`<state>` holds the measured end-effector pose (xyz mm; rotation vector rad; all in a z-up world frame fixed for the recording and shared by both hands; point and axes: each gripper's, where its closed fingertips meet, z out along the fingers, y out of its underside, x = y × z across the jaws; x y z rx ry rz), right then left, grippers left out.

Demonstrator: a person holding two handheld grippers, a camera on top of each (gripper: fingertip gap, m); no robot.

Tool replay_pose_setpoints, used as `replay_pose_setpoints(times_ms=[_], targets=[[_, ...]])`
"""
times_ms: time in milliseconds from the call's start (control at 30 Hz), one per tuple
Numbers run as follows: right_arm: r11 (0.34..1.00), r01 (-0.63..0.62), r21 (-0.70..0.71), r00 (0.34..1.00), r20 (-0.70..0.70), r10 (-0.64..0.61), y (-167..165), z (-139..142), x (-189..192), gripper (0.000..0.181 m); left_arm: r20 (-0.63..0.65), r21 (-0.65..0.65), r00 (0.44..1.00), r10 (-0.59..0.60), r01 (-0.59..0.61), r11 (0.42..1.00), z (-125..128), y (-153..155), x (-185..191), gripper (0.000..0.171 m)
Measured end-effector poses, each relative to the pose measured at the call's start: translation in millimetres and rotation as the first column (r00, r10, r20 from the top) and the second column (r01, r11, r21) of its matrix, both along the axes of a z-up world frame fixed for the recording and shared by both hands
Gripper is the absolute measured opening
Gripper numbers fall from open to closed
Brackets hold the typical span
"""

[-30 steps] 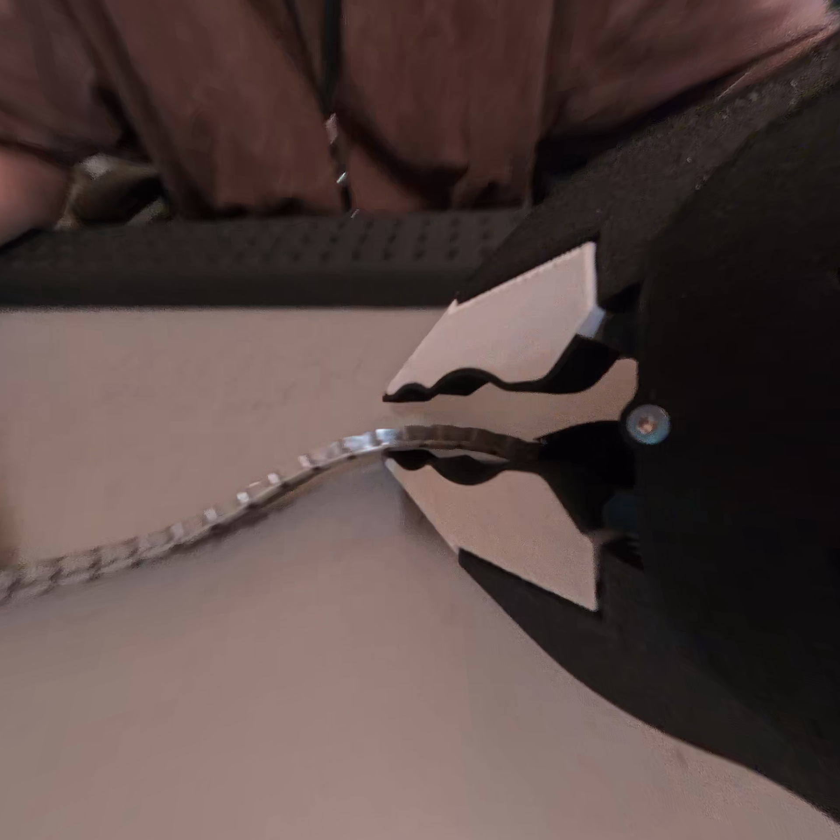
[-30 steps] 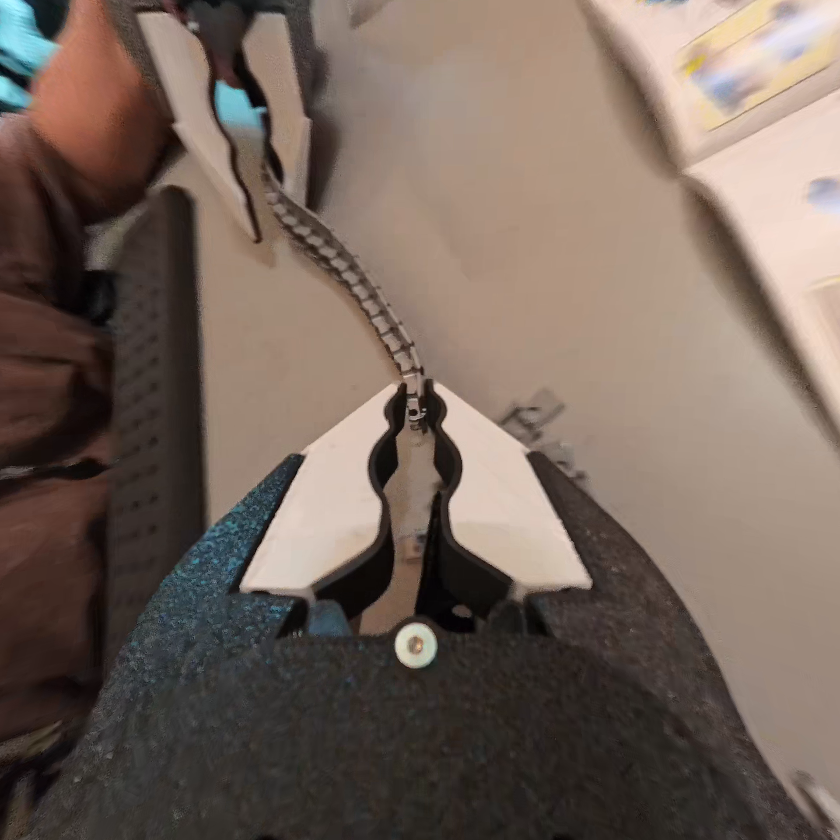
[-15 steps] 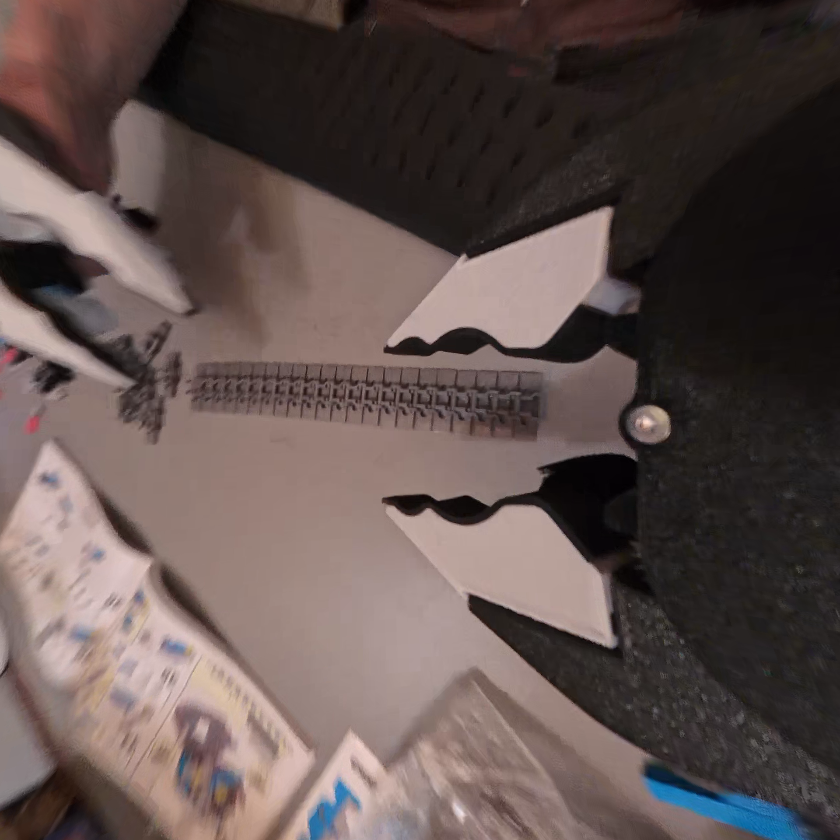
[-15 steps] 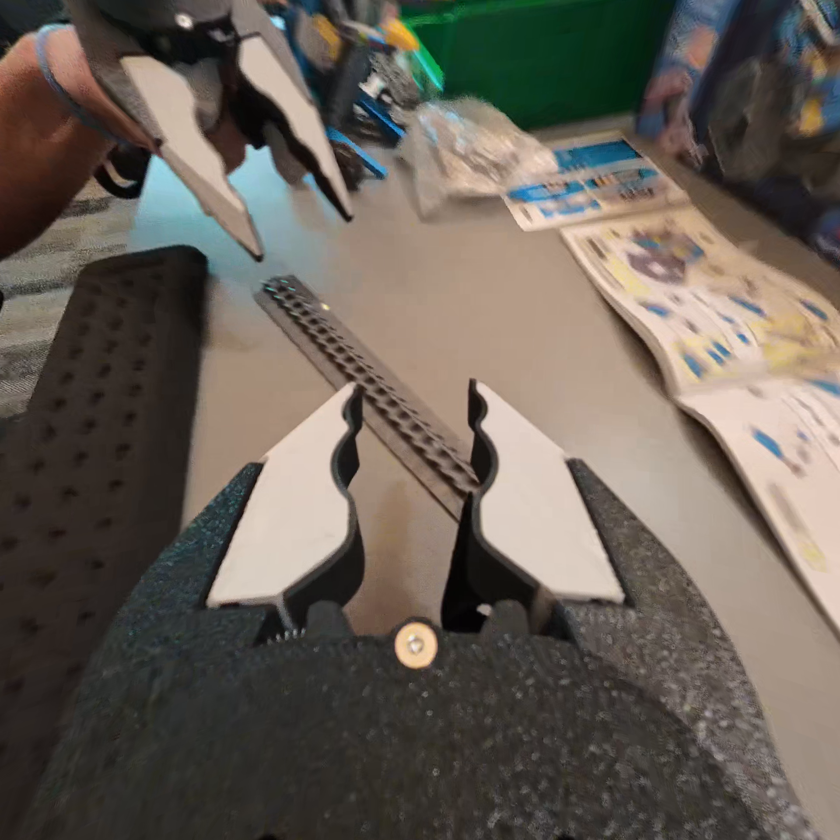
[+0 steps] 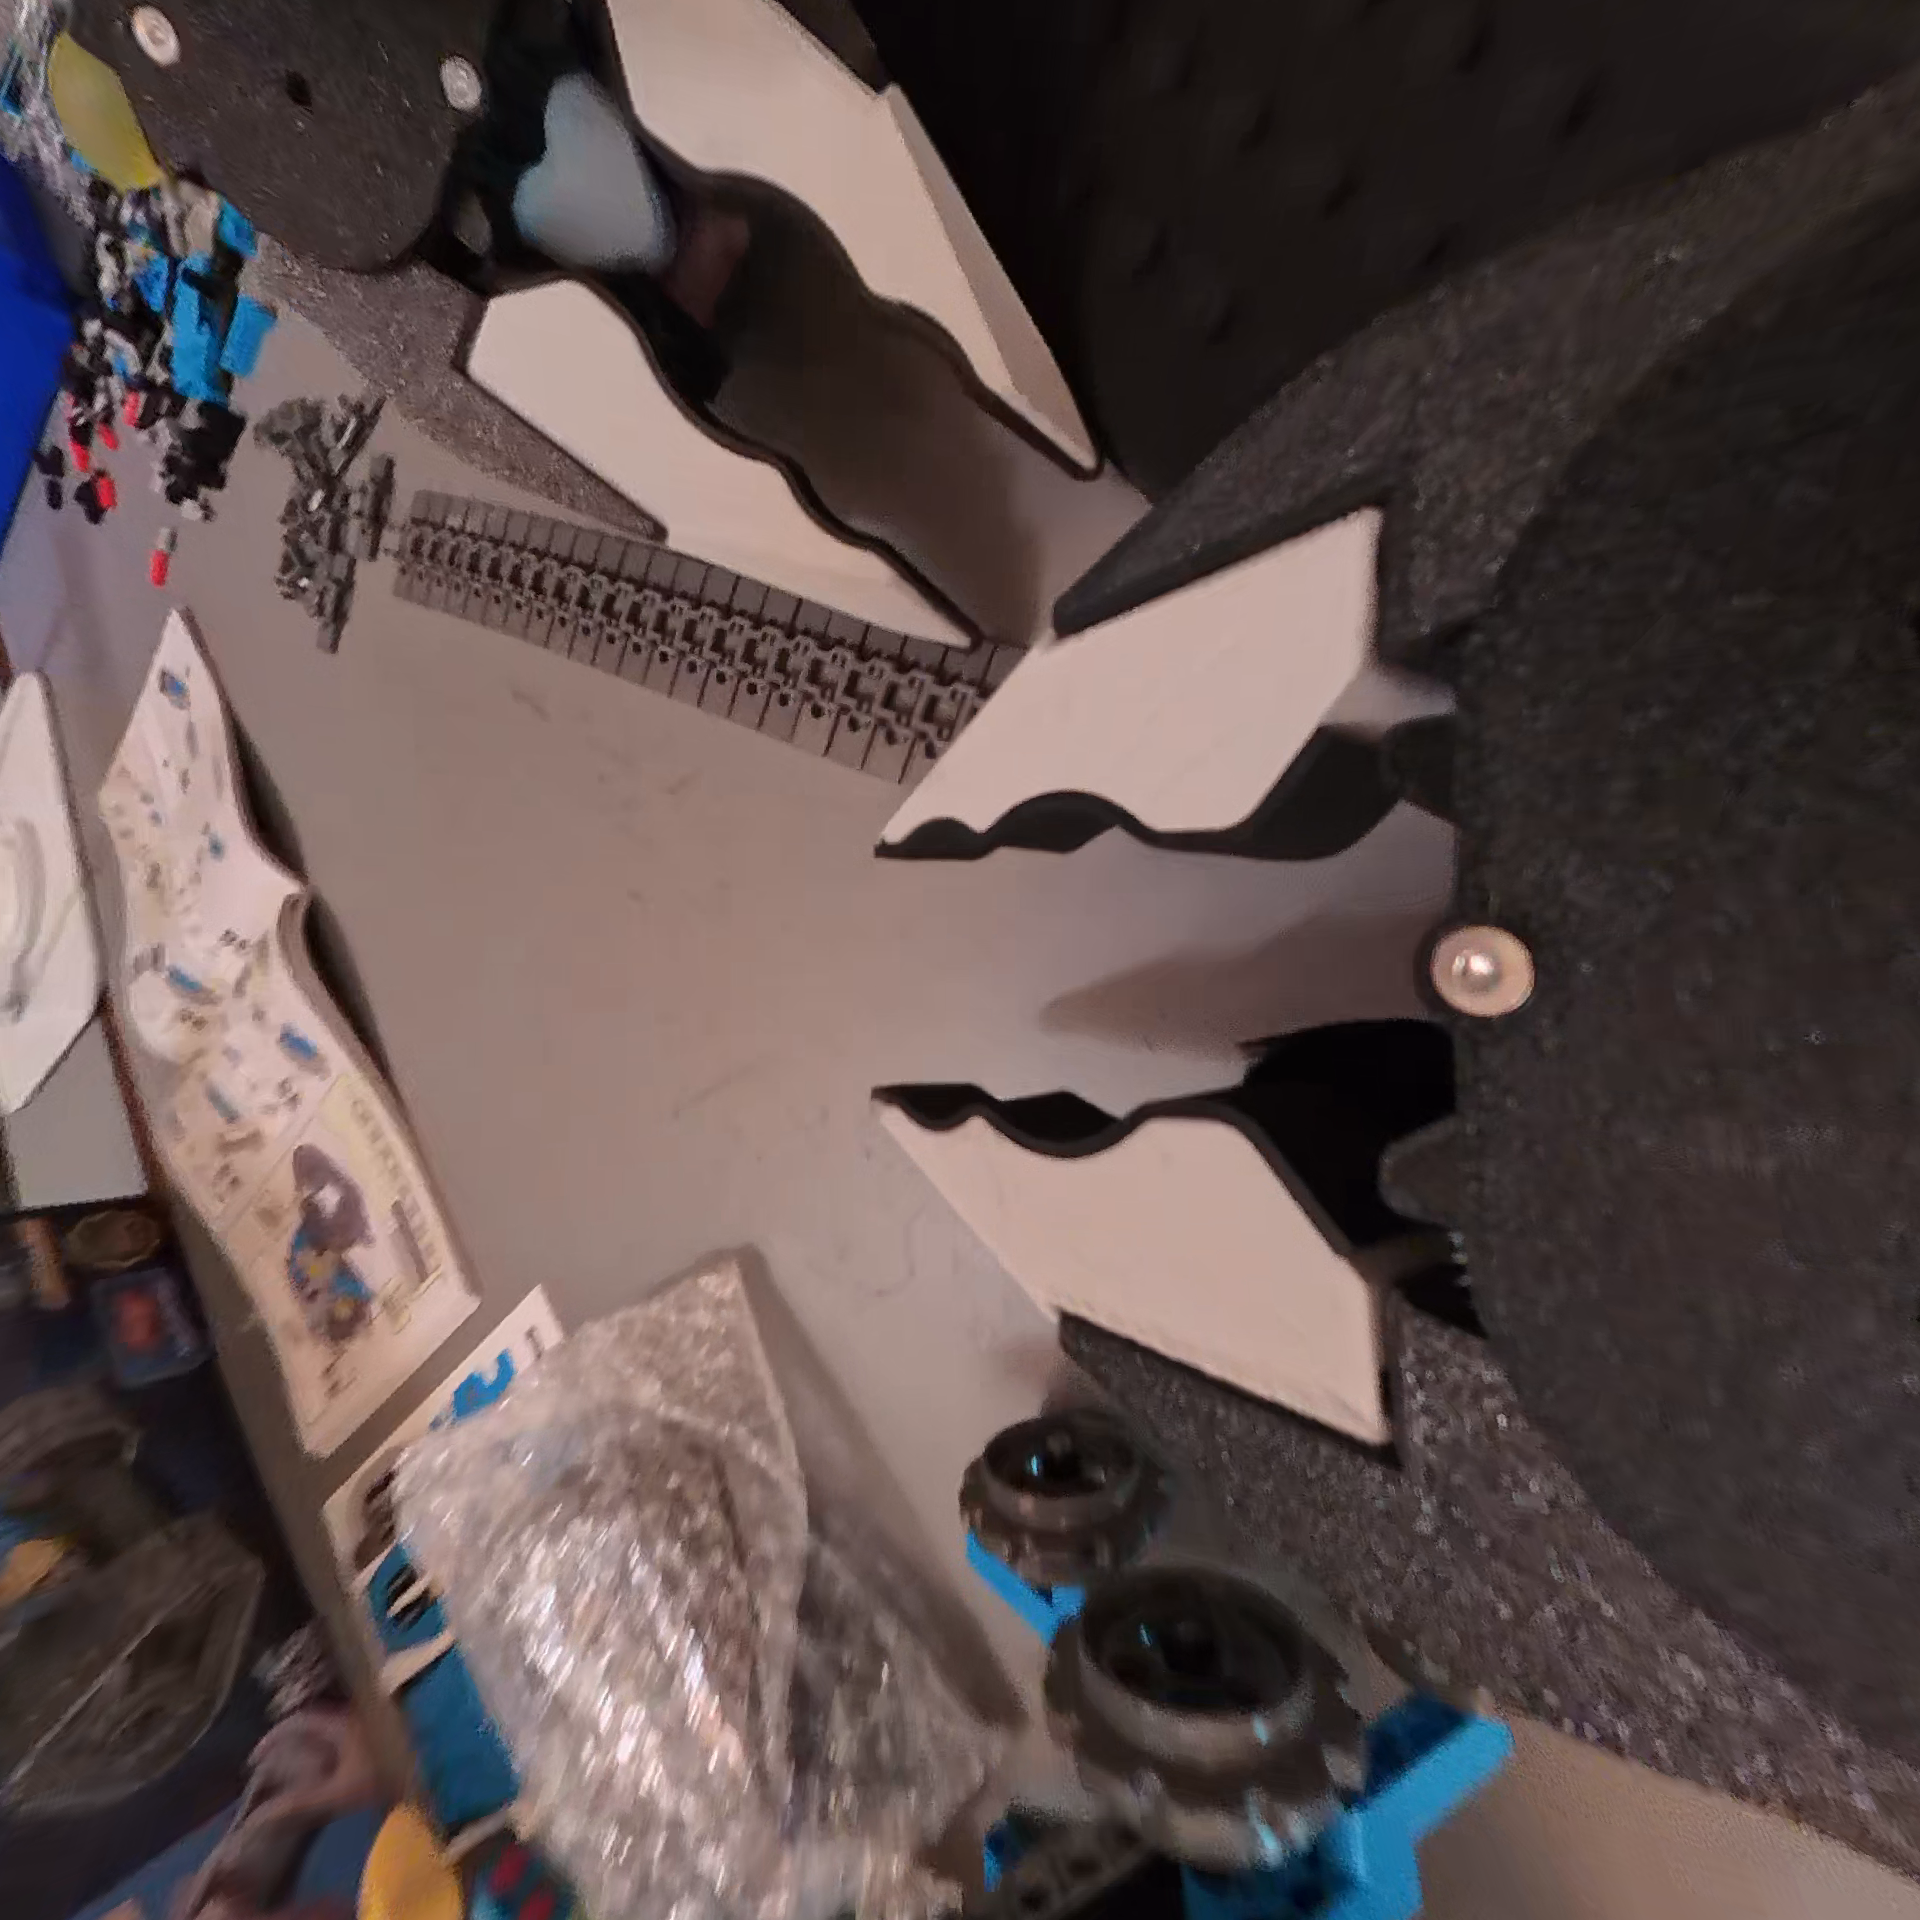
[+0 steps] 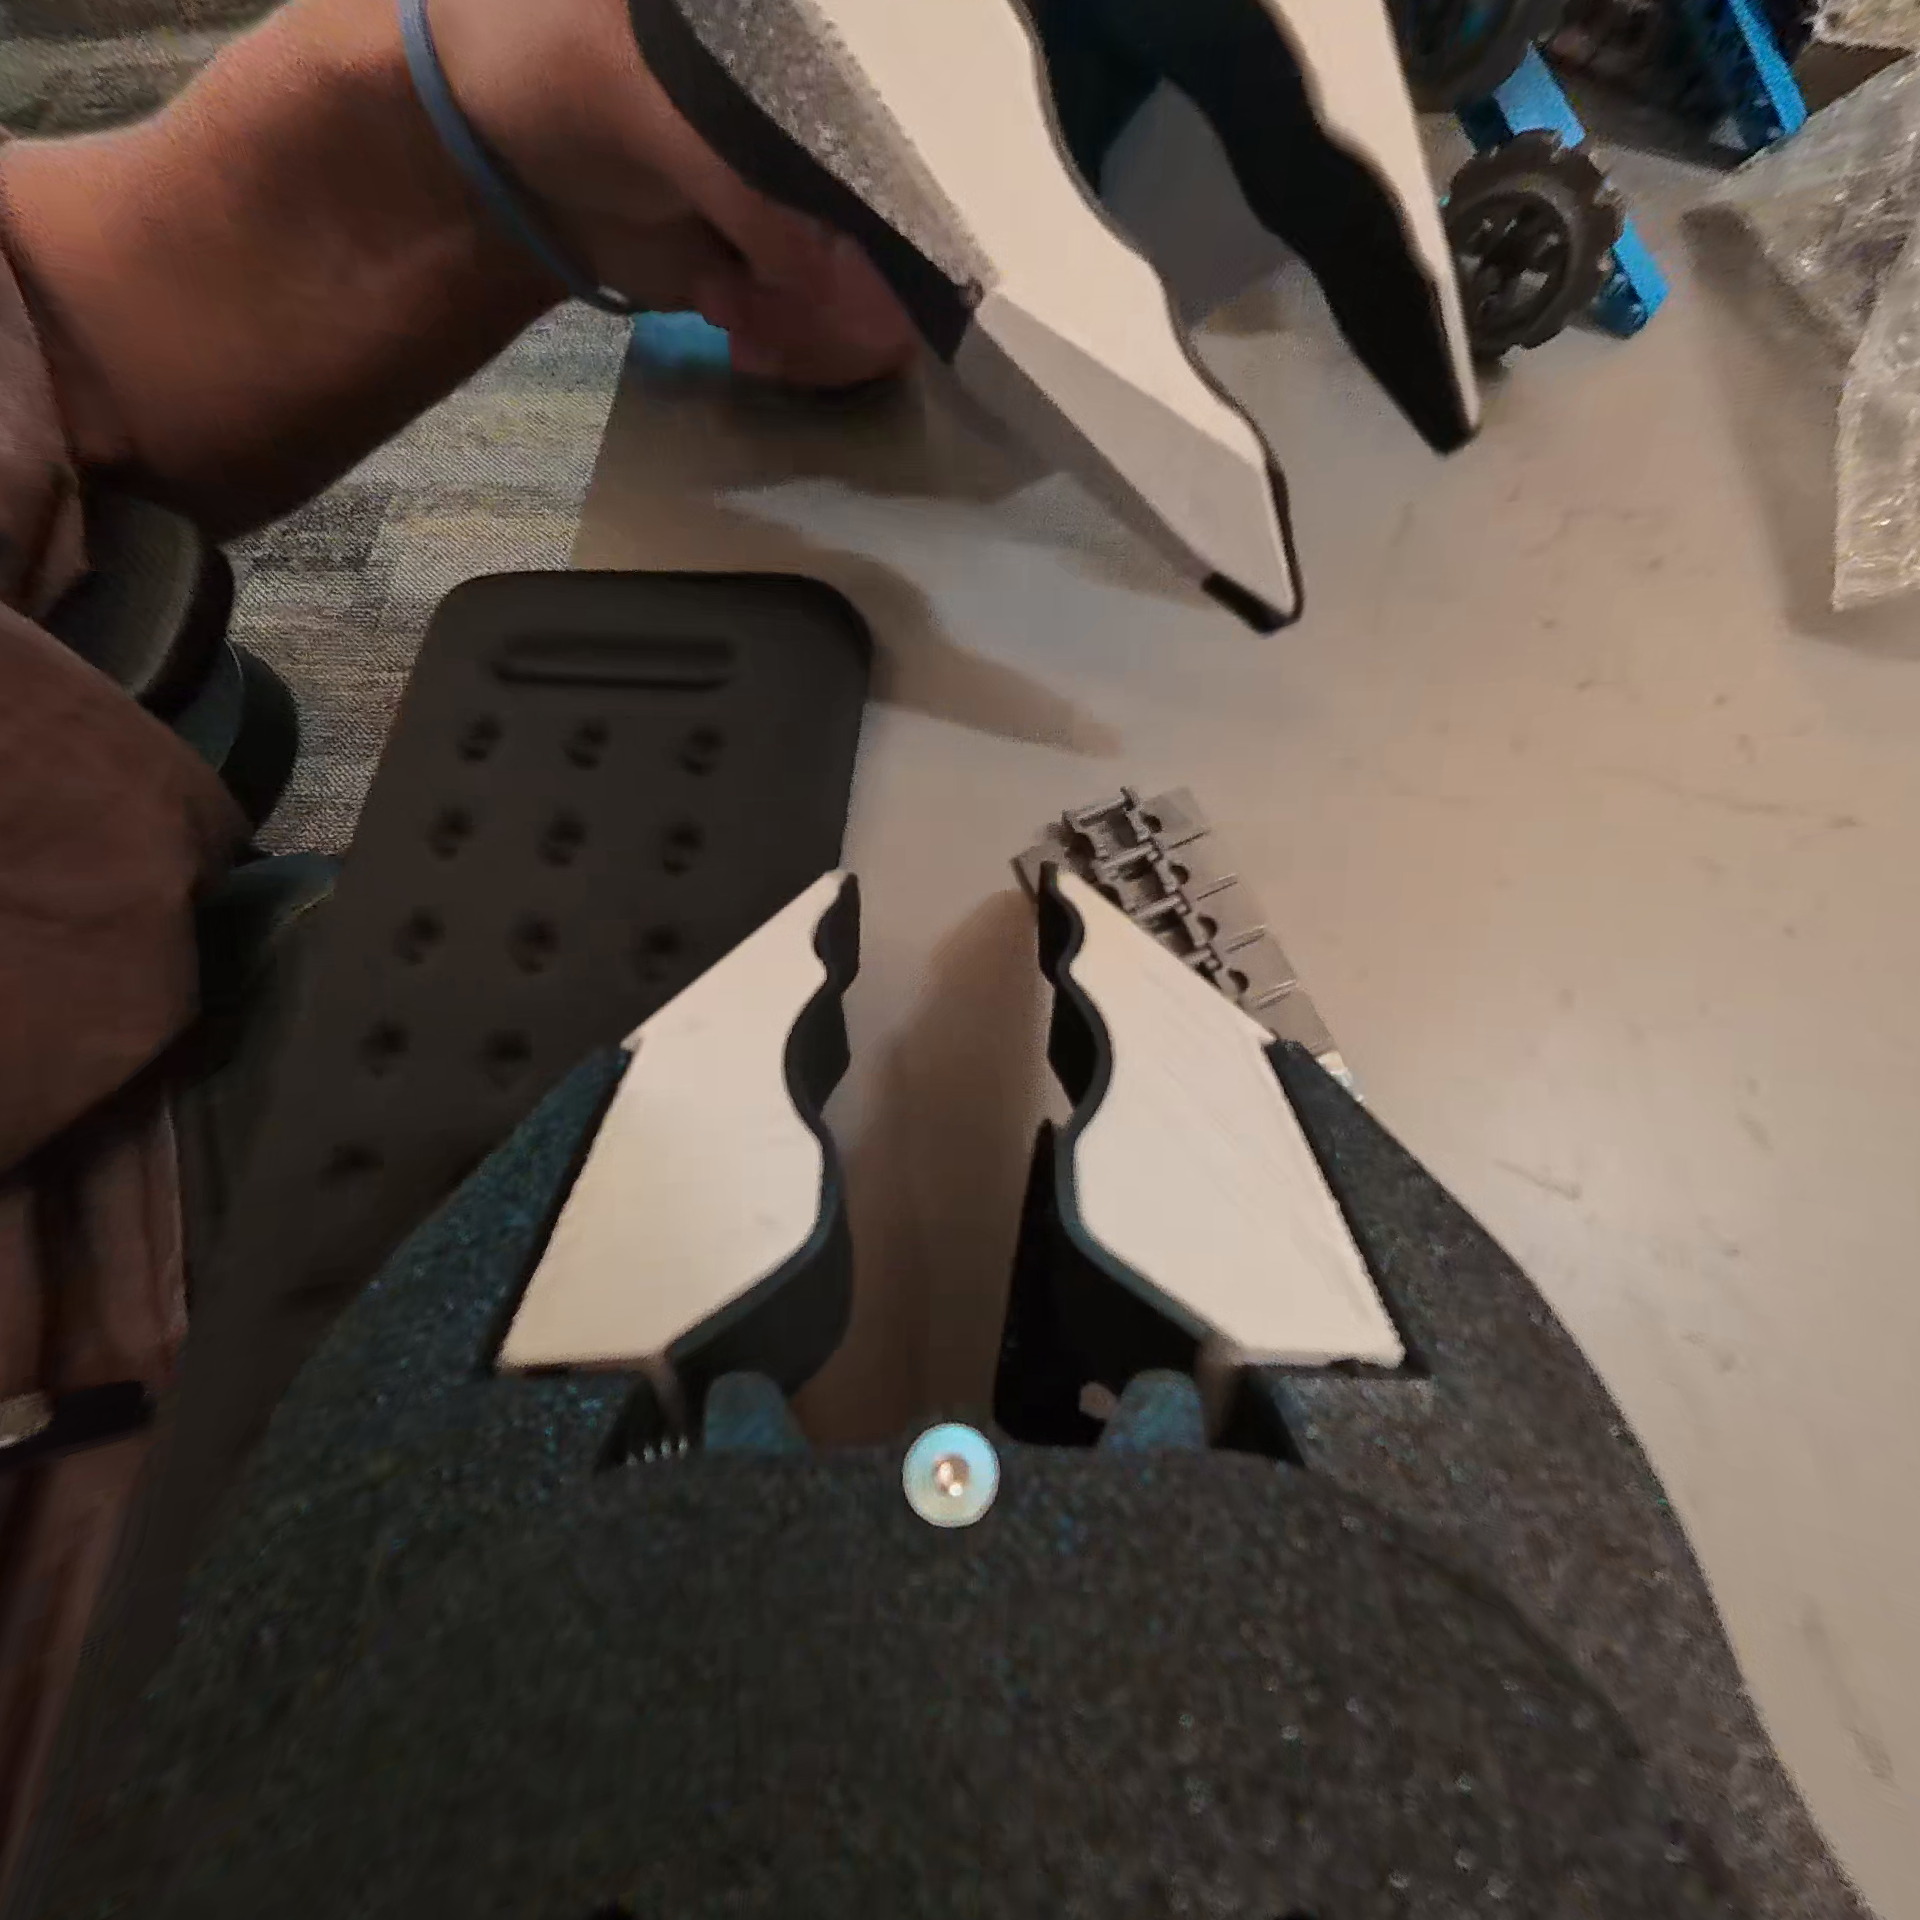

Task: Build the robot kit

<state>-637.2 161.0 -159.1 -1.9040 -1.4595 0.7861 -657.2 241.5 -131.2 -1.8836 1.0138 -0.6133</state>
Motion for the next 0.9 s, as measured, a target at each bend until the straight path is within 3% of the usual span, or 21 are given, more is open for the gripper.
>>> replay_pose_setpoints(times_ms=[67,333,467,633,900], targets=[[1.0,-0.01,-0.02,1.0,-0.01,0.01,0.6,0.4,-3.4,0.036,-0.003,-0.05,0.999,-0.032,0.032,0.998,-4.8,-0.7,6.5,0.052],[0.998,-0.018,-0.063,1.0,-0.001,0.018,0.1,-5.9,-4.2,0.037,0.031,-0.01,0.996,-0.085,0.085,0.996,2.9,-3.3,16.0,0.054],[1.0,-0.014,-0.007,1.0,-0.009,0.014,1.6,0.7,-1.6,0.034,0.074,-0.003,0.995,-0.064,0.065,0.998,9.4,-0.7,12.6,0.053],[1.0,-0.012,0.019,0.999,0.037,0.012,2.9,-8.4,2.2,0.033,0.05,-0.01,0.997,-0.065,0.066,0.998,5.6,-0.7,13.6,0.053],[0.998,0.004,0.056,1.0,0.026,-0.005,6.7,-0.8,9.4,0.035,0.045,-0.013,0.996,-0.078,0.078,0.997,4.9,-2.7,14.7,0.053]])
